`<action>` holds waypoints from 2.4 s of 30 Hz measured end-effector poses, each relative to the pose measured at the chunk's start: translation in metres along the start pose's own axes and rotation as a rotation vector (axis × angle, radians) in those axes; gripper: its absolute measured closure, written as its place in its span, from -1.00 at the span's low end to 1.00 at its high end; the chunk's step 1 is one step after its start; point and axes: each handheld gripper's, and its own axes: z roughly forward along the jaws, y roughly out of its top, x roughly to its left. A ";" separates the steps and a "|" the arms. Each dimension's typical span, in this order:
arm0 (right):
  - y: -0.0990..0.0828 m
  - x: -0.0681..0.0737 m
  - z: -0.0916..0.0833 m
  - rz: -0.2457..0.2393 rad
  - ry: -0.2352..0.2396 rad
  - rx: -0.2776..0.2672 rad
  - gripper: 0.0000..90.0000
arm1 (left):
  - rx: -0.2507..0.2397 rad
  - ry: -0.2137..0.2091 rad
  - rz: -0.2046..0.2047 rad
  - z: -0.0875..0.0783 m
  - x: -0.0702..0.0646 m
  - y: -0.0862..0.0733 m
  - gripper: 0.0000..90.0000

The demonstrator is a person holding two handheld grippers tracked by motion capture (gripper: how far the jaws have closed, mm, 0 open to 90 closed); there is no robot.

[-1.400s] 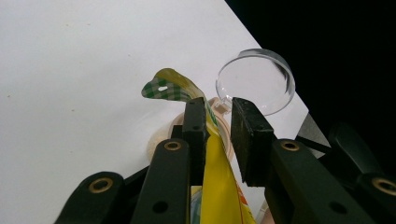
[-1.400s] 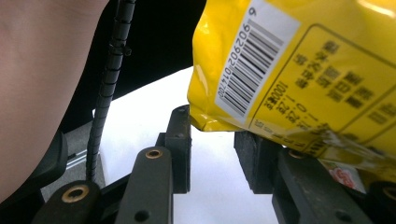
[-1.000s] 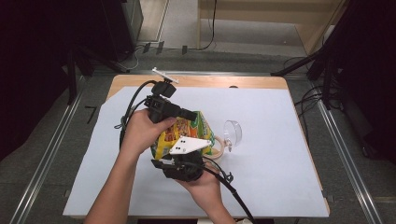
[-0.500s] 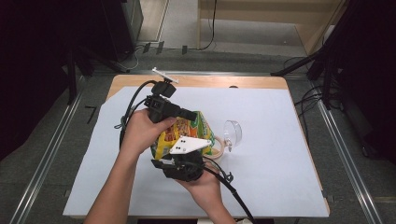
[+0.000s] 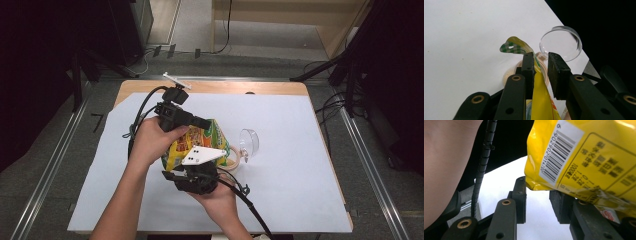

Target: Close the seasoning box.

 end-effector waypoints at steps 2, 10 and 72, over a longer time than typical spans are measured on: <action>0.000 0.000 0.000 0.000 -0.001 0.000 0.53 | 0.000 0.000 0.001 0.000 0.000 0.000 0.69; 0.000 0.000 0.000 0.001 -0.002 -0.002 0.53 | 0.000 0.001 0.004 0.000 0.000 0.000 0.68; -0.003 0.004 0.001 0.007 -0.021 -0.039 0.55 | 0.002 0.035 0.053 -0.001 -0.020 -0.001 0.71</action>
